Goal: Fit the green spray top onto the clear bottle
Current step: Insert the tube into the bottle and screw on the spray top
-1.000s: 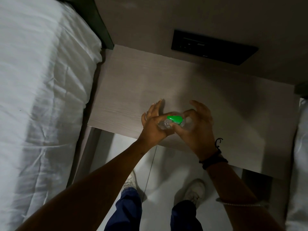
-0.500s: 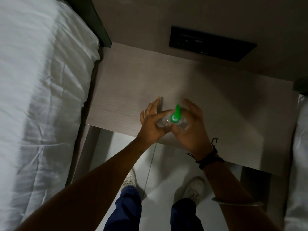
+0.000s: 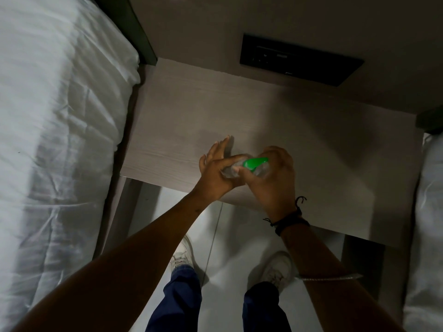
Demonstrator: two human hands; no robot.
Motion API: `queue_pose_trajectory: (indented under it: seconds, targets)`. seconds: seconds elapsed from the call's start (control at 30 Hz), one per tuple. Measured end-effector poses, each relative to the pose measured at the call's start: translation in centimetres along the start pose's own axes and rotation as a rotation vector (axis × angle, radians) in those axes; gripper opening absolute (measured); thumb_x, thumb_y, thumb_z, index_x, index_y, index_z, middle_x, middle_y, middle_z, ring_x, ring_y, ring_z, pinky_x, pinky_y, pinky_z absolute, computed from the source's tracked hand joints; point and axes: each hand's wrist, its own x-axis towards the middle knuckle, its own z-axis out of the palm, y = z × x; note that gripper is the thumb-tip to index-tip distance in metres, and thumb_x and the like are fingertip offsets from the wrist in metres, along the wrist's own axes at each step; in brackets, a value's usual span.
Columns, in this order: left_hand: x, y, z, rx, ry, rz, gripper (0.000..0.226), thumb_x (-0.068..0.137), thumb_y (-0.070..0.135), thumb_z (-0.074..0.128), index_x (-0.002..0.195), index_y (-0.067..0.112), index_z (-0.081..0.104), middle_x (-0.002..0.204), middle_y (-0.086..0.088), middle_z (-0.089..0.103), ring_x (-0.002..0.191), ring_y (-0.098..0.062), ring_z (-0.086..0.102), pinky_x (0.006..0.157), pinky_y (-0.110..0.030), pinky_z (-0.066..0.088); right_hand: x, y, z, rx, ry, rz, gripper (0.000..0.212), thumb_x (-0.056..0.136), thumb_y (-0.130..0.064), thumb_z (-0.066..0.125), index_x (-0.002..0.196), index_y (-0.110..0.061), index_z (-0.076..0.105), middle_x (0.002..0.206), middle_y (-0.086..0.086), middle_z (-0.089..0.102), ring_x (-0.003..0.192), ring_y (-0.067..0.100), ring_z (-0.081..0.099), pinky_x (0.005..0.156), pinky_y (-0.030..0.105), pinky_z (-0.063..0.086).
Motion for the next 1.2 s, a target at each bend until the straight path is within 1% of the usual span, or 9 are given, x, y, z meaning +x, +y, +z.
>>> queue_pose_trajectory:
  seconds: [0.2,0.27,0.4,0.5,0.57,0.7,0.87,1.0,1.2]
  targets:
    - [0.6,-0.9,-0.2,0.063,-0.067,0.071,0.063,0.061,0.044,0.082,0.12,0.041,0.058,0.158,-0.005,0.018,0.145,-0.026,0.002,0.111,-0.048,-0.003,-0.3,1.2,-0.1,0.159,-0.087,-0.001,0.05,0.064,-0.019,0.086,0.108,-0.012,0.062,0.127,0.009,0.054,0.109,-0.007,0.047,0.093,0.011,0.045]
    - [0.8,-1.1,0.0,0.11,-0.063,0.086,0.061,0.064,0.048,0.078,0.12,0.045,0.056,0.159,-0.004,0.017,0.145,-0.026,-0.001,0.11,-0.048,-0.006,-0.2,1.0,0.1,0.088,-0.013,-0.014,0.048,0.06,-0.03,0.088,0.097,-0.013,0.063,0.12,0.008,0.059,0.109,0.009,0.052,0.094,0.021,0.046]
    - [0.9,-1.6,0.0,0.093,-0.035,0.141,0.052,0.072,0.048,0.073,0.121,0.042,0.058,0.159,-0.006,0.013,0.143,-0.019,-0.009,0.112,-0.048,-0.011,-0.3,0.5,-0.2,0.148,-0.173,-0.019,0.076,0.063,-0.029,0.087,0.128,-0.022,0.049,0.146,0.01,0.04,0.135,0.026,0.036,0.108,0.045,0.039]
    - [0.9,-1.3,-0.2,0.128,-0.057,0.16,0.058,0.066,0.051,0.077,0.12,0.041,0.059,0.159,-0.007,0.012,0.144,-0.023,-0.008,0.113,-0.052,-0.008,-0.5,0.8,-0.4,0.04,-0.122,-0.111,0.044,0.065,-0.011,0.085,0.105,-0.01,0.067,0.138,0.013,0.052,0.131,0.035,0.043,0.103,0.061,0.039]
    - [0.9,-1.1,-0.3,0.143,-0.056,0.174,0.056,0.067,0.051,0.075,0.12,0.041,0.059,0.159,-0.008,0.011,0.144,-0.024,-0.008,0.113,-0.053,-0.007,-0.5,0.7,-0.3,-0.025,-0.062,-0.074,0.044,0.059,-0.018,0.088,0.096,-0.009,0.066,0.135,0.014,0.055,0.129,0.034,0.045,0.101,0.062,0.039]
    - [0.7,-1.4,-0.3,0.091,-0.03,0.193,0.047,0.073,0.042,0.074,0.118,0.037,0.061,0.159,-0.011,0.012,0.142,-0.024,-0.01,0.113,-0.052,-0.009,-0.6,0.8,-0.2,-0.055,-0.202,-0.054,0.071,0.06,-0.039,0.086,0.122,-0.021,0.056,0.155,0.011,0.03,0.143,0.03,0.024,0.115,0.054,0.023]
    - [0.9,-1.1,-0.2,0.131,-0.063,0.176,0.059,0.066,0.049,0.078,0.12,0.037,0.059,0.159,-0.008,0.011,0.143,-0.022,-0.009,0.112,-0.05,-0.011,-0.6,0.9,-1.0,-0.229,-0.147,-0.127,0.035,0.067,-0.034,0.081,0.097,-0.02,0.069,0.148,0.006,0.045,0.142,0.03,0.027,0.108,0.066,0.025]
    - [0.7,-1.1,-0.3,0.119,-0.034,0.137,0.044,0.074,0.039,0.074,0.116,0.027,0.065,0.159,-0.007,0.011,0.145,-0.024,-0.007,0.111,-0.045,-0.014,0.1,0.3,-0.7,-0.39,-0.16,-0.148,0.064,0.063,-0.061,0.075,0.11,-0.019,0.062,0.155,0.015,0.03,0.144,0.036,0.02,0.11,0.068,0.013]
    - [1.0,-1.5,0.3,0.186,-0.057,0.137,0.059,0.064,0.053,0.077,0.117,0.029,0.063,0.16,-0.005,0.01,0.143,-0.019,-0.009,0.112,-0.047,-0.012,-0.2,1.0,-1.5,-0.284,-0.196,-0.262,0.036,0.071,-0.027,0.08,0.105,-0.024,0.069,0.15,0.007,0.042,0.142,0.034,0.027,0.11,0.069,0.017]
